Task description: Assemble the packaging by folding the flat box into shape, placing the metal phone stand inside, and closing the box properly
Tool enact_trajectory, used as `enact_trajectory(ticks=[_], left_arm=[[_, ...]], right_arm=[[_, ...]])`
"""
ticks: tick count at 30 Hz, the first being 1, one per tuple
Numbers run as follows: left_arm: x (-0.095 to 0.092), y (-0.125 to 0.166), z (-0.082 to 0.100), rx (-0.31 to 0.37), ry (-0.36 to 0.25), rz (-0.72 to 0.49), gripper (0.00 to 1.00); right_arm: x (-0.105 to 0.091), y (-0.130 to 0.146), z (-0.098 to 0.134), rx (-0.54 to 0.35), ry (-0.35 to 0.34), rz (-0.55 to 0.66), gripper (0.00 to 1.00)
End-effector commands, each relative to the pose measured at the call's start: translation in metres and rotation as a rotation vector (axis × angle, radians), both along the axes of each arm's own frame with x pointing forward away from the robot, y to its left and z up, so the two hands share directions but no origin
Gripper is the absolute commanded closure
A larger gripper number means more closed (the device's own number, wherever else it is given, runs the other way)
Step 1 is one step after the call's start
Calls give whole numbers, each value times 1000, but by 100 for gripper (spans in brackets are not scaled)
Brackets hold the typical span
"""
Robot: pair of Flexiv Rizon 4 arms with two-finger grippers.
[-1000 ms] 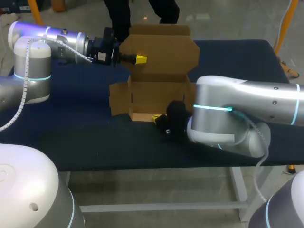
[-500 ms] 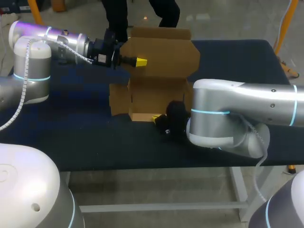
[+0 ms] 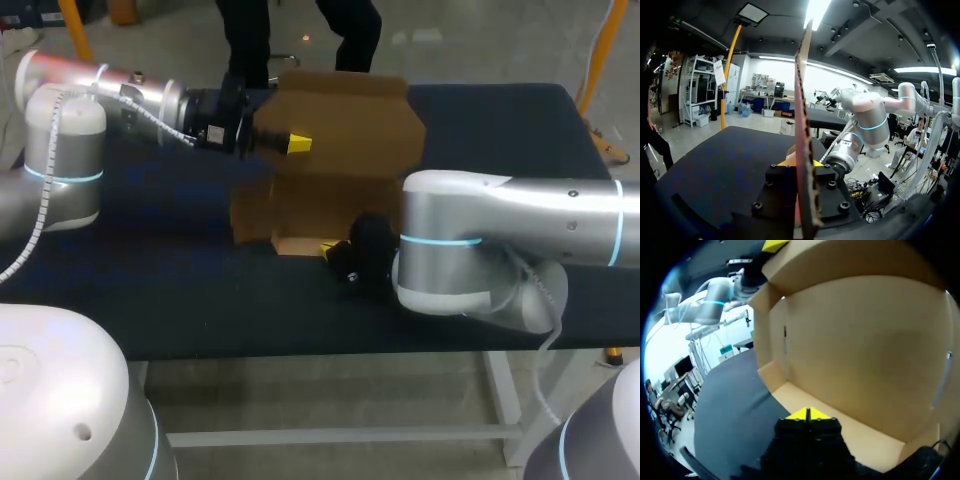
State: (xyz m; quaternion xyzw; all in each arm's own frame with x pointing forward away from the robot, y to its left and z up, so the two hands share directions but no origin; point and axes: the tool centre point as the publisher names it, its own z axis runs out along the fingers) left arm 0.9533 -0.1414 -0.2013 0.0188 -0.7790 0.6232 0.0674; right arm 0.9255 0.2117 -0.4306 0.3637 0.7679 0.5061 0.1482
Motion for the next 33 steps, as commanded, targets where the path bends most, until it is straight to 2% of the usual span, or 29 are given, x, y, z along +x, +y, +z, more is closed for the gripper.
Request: enact_trajectory(ticks=[1, 12, 33], left_arm=[[-15, -1, 0, -1, -14, 15, 100], [-29, 0, -11, -28, -25, -5, 100], [-40, 4, -21, -54, -40, -24, 100]], right_arm=[[3, 5, -9, -2, -1, -5, 100], [3, 5, -9, -2, -1, -5, 100], [3, 5, -9, -2, -1, -5, 100]])
